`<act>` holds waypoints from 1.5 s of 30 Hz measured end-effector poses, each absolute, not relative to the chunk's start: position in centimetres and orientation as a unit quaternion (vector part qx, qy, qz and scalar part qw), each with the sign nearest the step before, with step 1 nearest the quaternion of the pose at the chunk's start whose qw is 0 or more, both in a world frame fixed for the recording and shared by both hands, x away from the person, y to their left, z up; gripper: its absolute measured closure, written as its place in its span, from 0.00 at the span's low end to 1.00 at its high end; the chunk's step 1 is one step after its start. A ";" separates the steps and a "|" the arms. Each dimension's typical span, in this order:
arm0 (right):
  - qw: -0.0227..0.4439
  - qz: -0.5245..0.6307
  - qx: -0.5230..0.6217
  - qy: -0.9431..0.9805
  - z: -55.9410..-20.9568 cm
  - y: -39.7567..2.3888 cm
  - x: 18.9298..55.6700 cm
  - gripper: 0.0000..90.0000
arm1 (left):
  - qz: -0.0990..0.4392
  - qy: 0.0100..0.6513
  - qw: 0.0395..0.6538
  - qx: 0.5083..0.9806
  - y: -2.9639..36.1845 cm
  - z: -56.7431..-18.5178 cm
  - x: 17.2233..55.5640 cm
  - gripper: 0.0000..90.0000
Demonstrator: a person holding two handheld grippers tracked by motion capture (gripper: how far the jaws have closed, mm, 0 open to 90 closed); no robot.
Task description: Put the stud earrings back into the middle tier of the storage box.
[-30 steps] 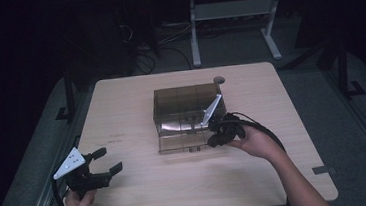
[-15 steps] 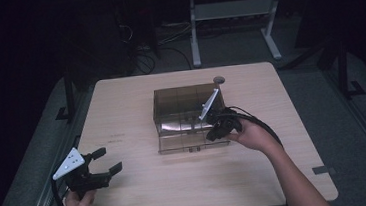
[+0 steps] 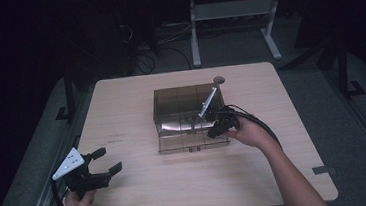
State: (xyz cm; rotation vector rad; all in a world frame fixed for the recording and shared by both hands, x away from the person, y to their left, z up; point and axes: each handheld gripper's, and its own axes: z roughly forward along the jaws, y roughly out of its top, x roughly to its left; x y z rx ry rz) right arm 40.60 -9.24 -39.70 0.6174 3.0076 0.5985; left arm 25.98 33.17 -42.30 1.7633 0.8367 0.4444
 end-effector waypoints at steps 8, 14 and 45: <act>0.006 0.188 0.204 0.961 -40.2 -9.3 41.2 0.94 | 0.188 0.351 0.540 0.742 33.1 -42.3 26.0 0.14; 0.004 0.186 0.208 0.960 -40.5 -9.4 41.5 0.94 | 0.187 0.352 0.540 0.741 33.2 -42.3 26.0 0.14; -0.001 0.193 0.206 0.959 -40.6 -9.5 41.7 0.91 | 0.188 0.350 0.541 0.741 33.2 -42.3 25.9 0.14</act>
